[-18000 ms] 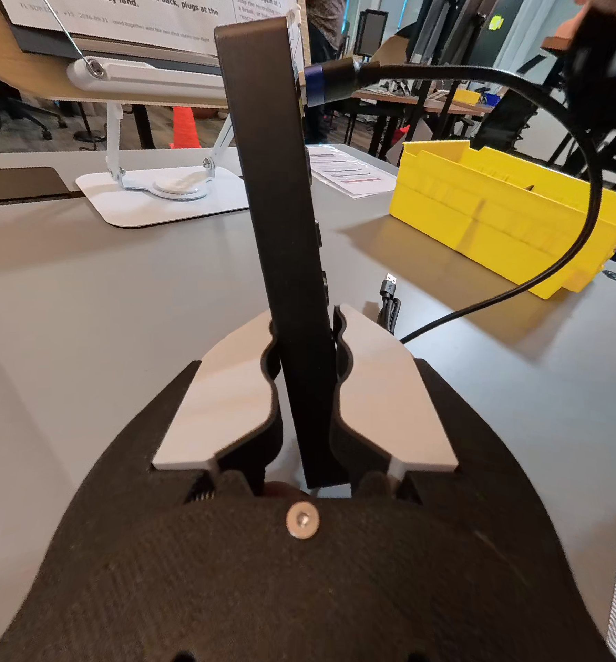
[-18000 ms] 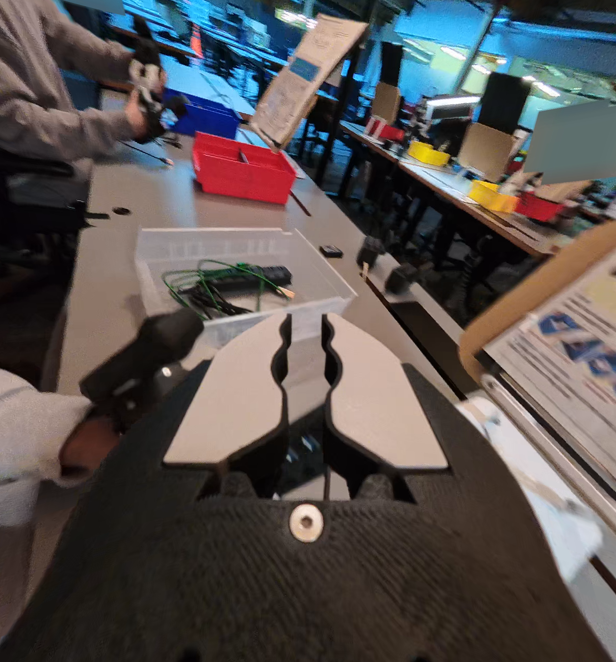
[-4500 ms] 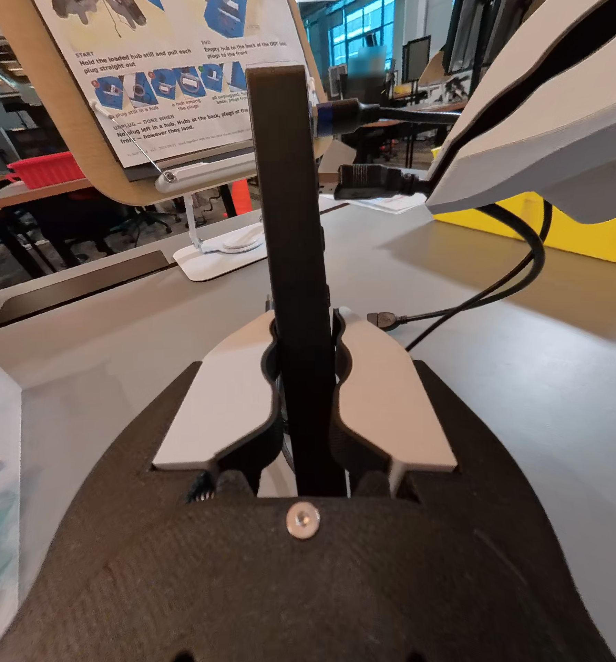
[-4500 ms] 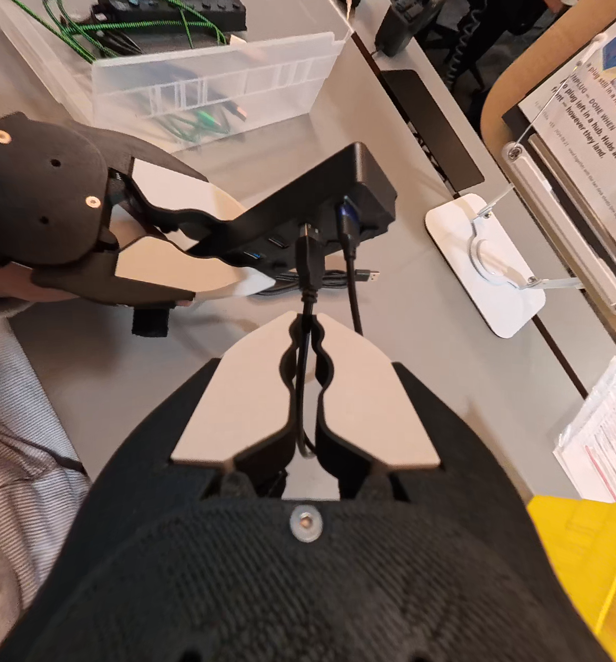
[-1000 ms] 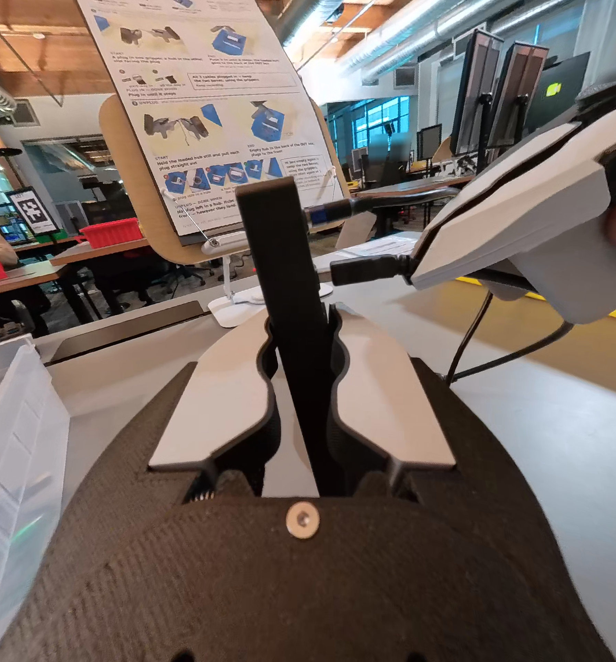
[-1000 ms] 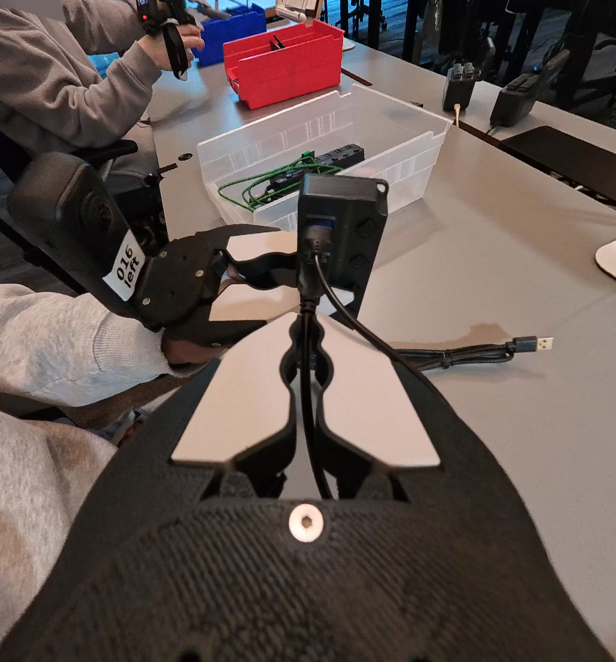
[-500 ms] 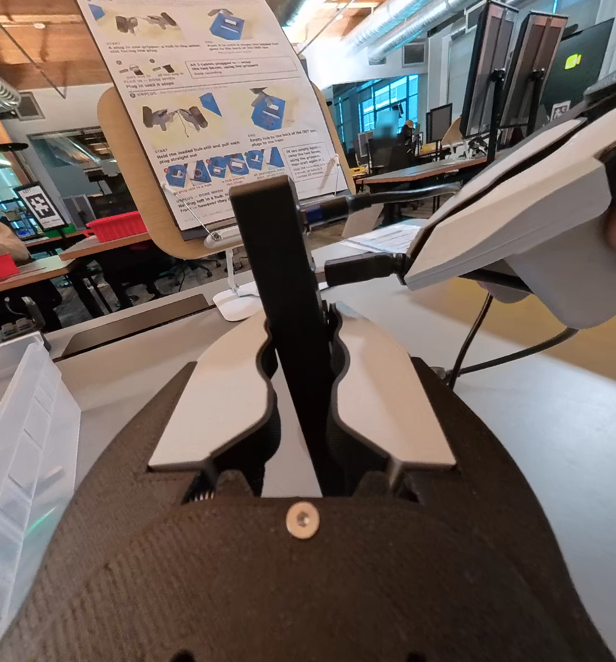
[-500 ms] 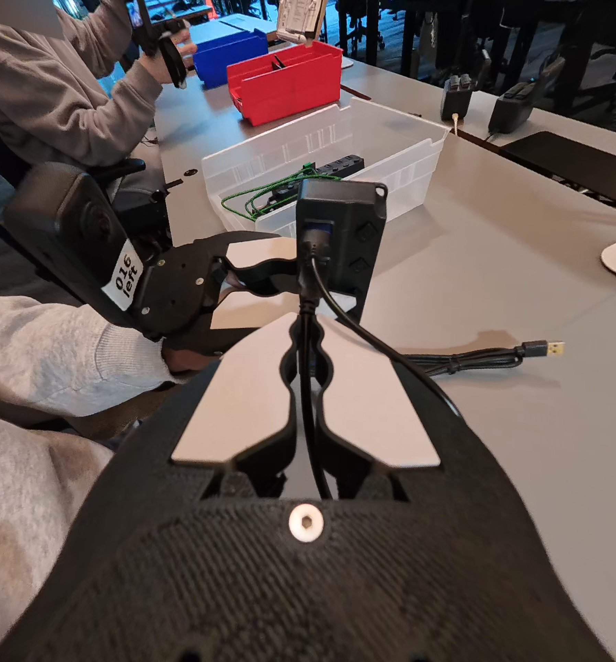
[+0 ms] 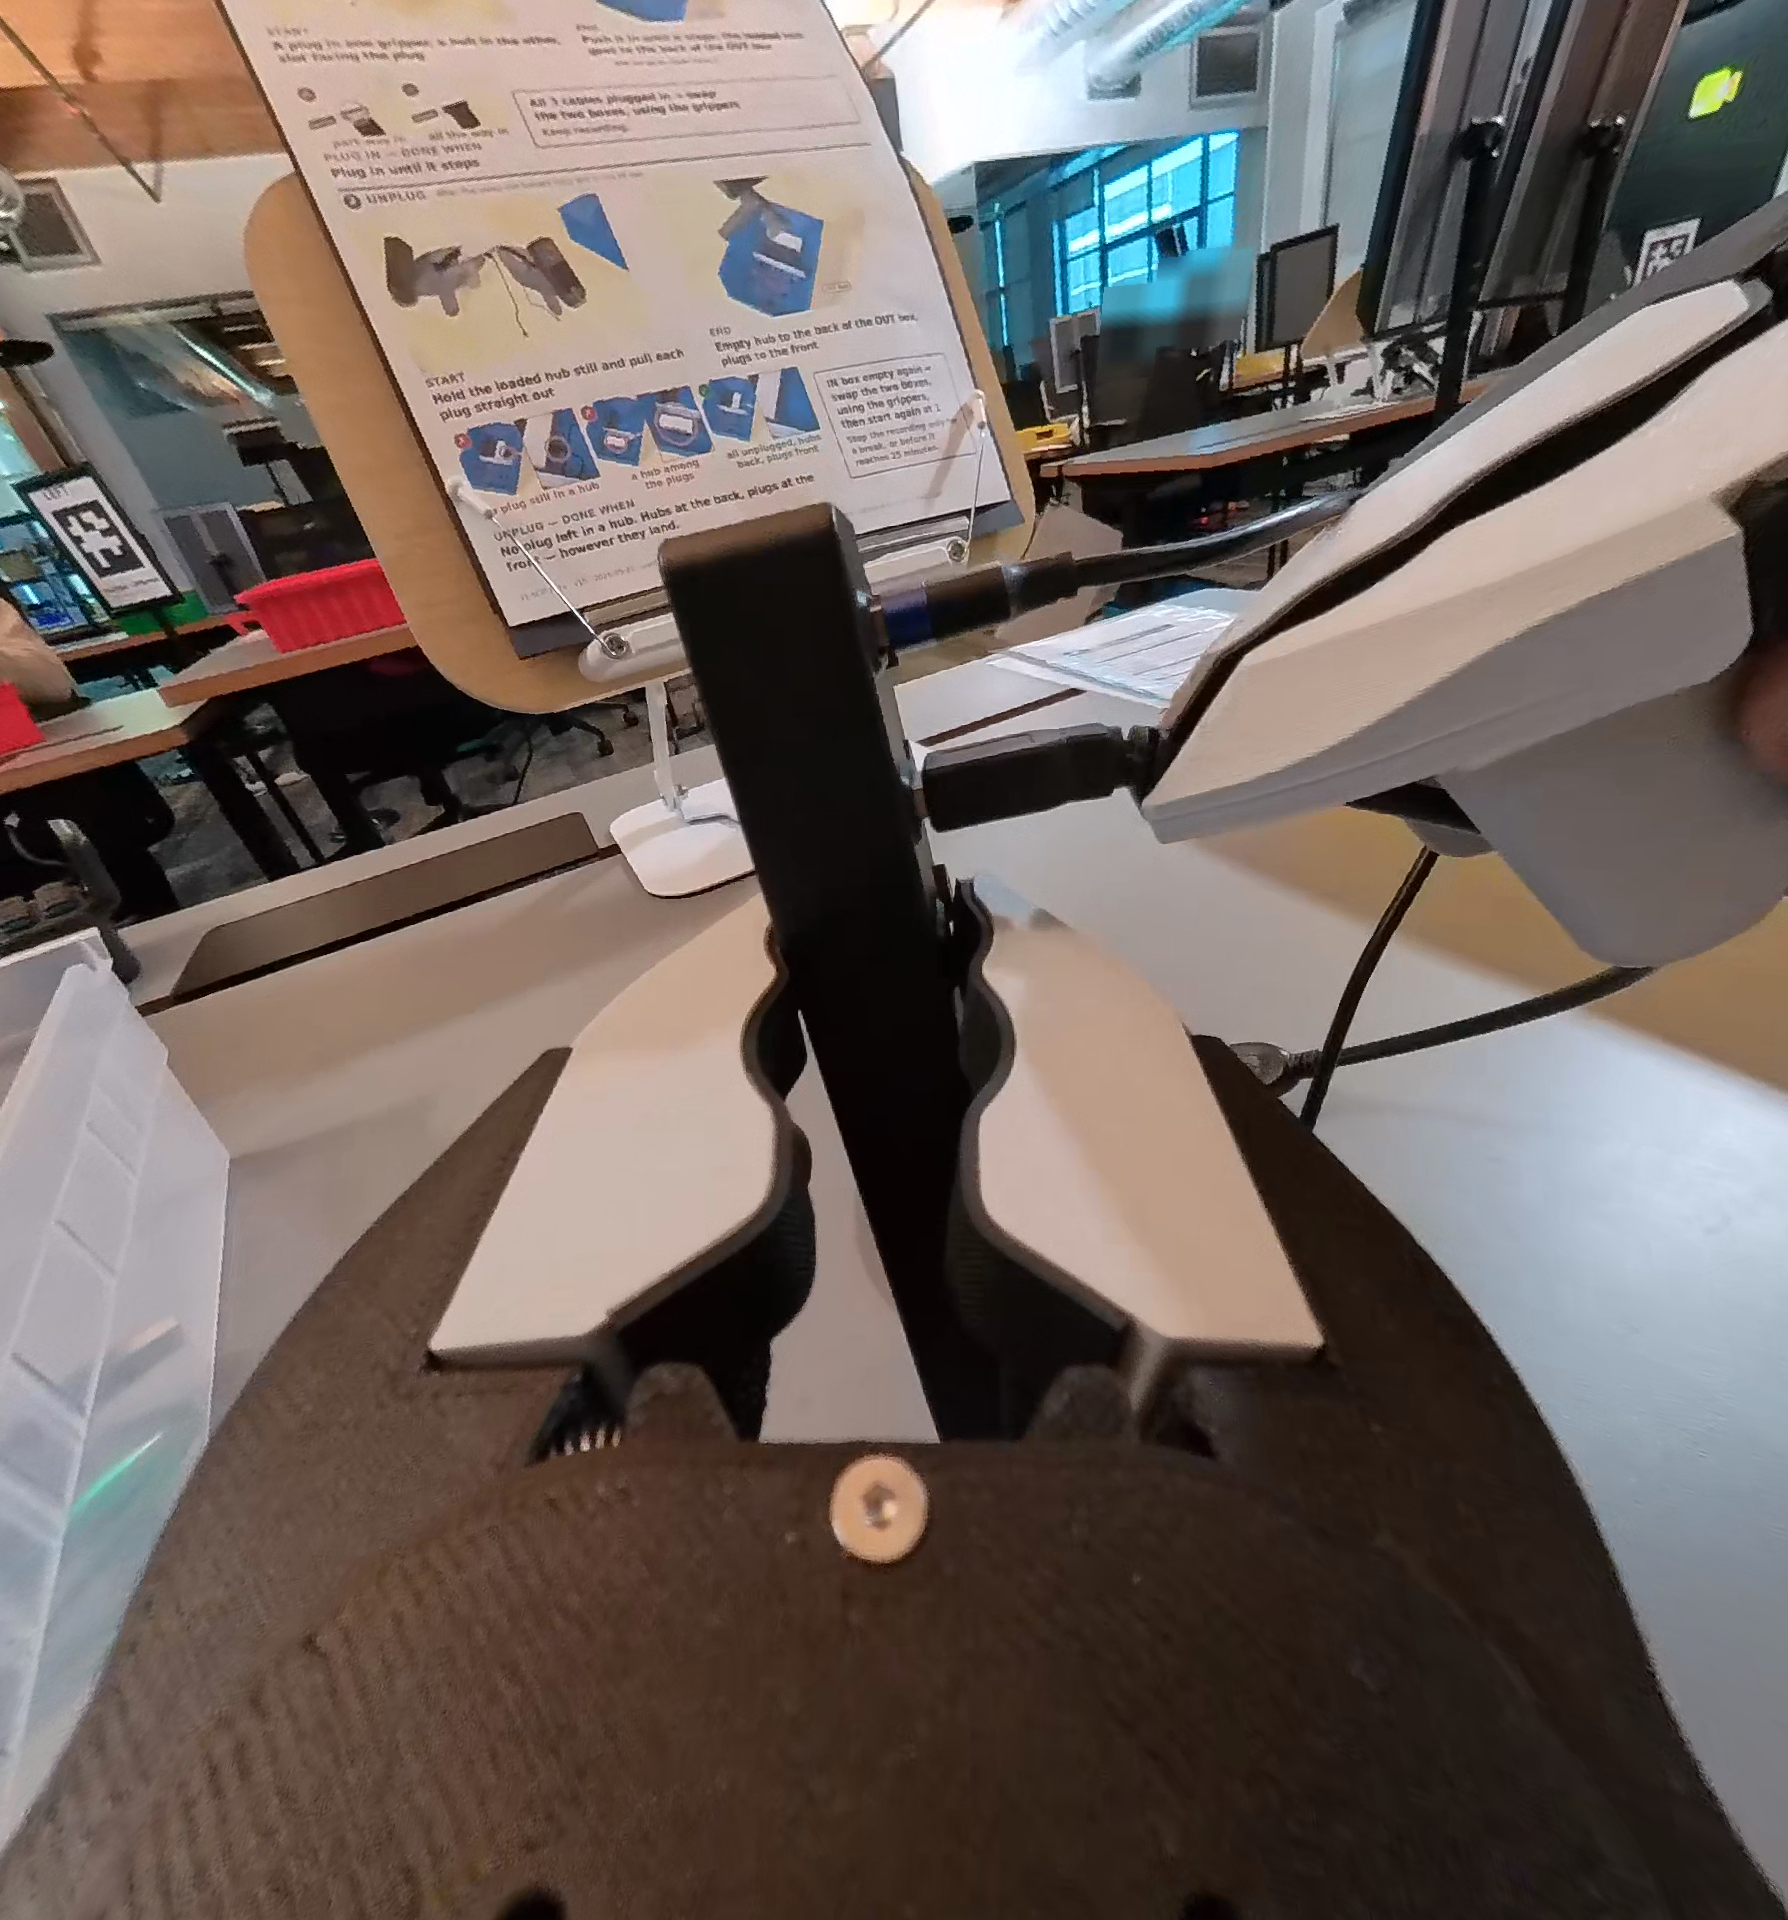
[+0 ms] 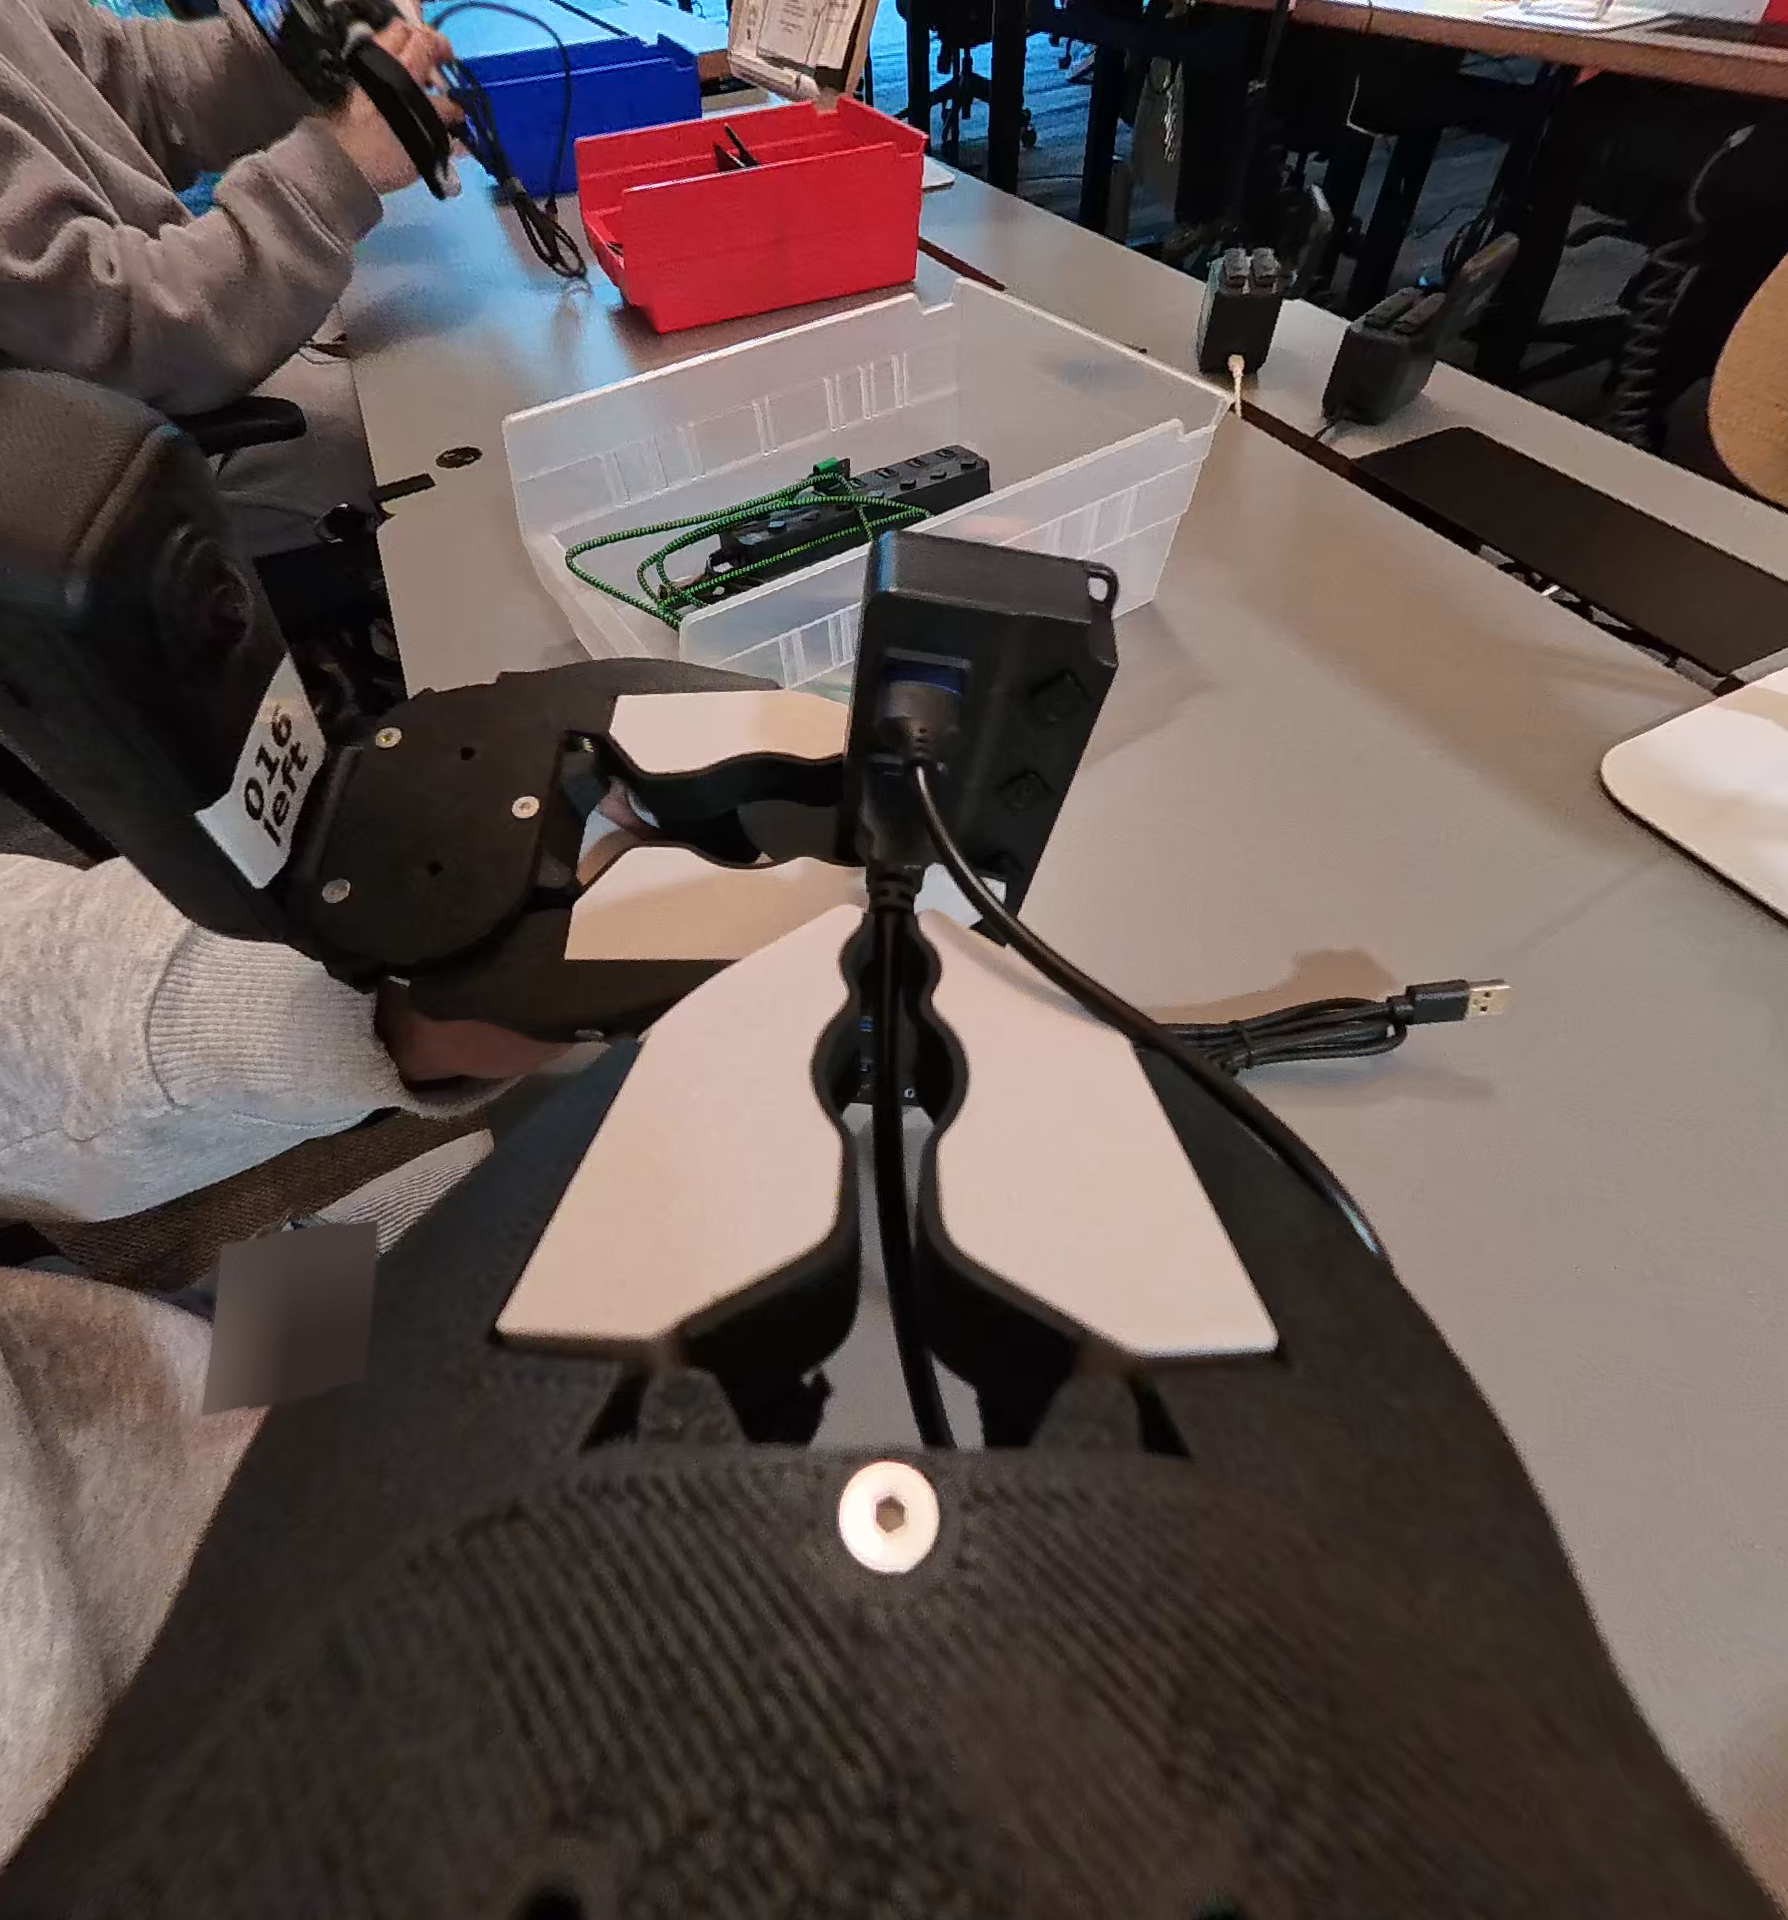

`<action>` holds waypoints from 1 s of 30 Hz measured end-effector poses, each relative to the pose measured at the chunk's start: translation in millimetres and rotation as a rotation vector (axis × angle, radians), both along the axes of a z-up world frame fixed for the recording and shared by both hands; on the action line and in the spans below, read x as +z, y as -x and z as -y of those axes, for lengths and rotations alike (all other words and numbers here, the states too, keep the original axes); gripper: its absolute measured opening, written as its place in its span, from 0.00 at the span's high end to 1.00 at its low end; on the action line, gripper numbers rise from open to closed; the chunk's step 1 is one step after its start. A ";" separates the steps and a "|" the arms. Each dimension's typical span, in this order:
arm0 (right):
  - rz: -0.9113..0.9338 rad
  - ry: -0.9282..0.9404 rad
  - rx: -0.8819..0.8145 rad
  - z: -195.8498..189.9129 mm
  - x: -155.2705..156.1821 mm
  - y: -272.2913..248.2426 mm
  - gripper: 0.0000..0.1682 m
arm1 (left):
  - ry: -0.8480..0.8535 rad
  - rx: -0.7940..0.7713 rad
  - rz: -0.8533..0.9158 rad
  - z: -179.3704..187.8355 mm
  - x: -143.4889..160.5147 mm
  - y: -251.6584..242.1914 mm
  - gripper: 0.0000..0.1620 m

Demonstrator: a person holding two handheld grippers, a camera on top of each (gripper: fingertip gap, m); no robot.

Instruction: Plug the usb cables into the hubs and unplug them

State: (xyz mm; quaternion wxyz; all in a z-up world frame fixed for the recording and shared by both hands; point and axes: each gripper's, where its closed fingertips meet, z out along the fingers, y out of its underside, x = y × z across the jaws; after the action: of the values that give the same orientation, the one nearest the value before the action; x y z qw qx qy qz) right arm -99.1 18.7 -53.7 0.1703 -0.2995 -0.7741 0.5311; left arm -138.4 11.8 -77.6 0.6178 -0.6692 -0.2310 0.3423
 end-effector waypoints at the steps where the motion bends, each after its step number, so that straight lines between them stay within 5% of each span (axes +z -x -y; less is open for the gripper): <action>1: 0.002 0.004 0.003 0.0 0.1 -0.2 0.97 | -0.006 -0.004 -0.001 -0.1 0.4 -0.2 0.82; 13: 0.020 0.028 0.023 4.4 -7.7 2.0 0.97 | 0.144 0.065 -0.208 12.9 6.1 7.1 0.82; 19: -0.021 0.056 0.038 11.8 -5.8 2.4 0.89 | 0.060 0.060 -0.143 16.8 5.9 11.8 0.82; 30: -0.078 0.091 0.012 6.1 5.2 4.1 0.96 | -0.007 0.040 -0.106 13.7 8.9 7.9 0.83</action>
State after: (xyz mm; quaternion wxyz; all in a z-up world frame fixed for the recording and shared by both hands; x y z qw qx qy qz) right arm -103.3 12.6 -48.5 0.1834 -0.2814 -0.7438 0.5779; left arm -146.3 -1.9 -68.8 0.6244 -0.6432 -0.2124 0.3889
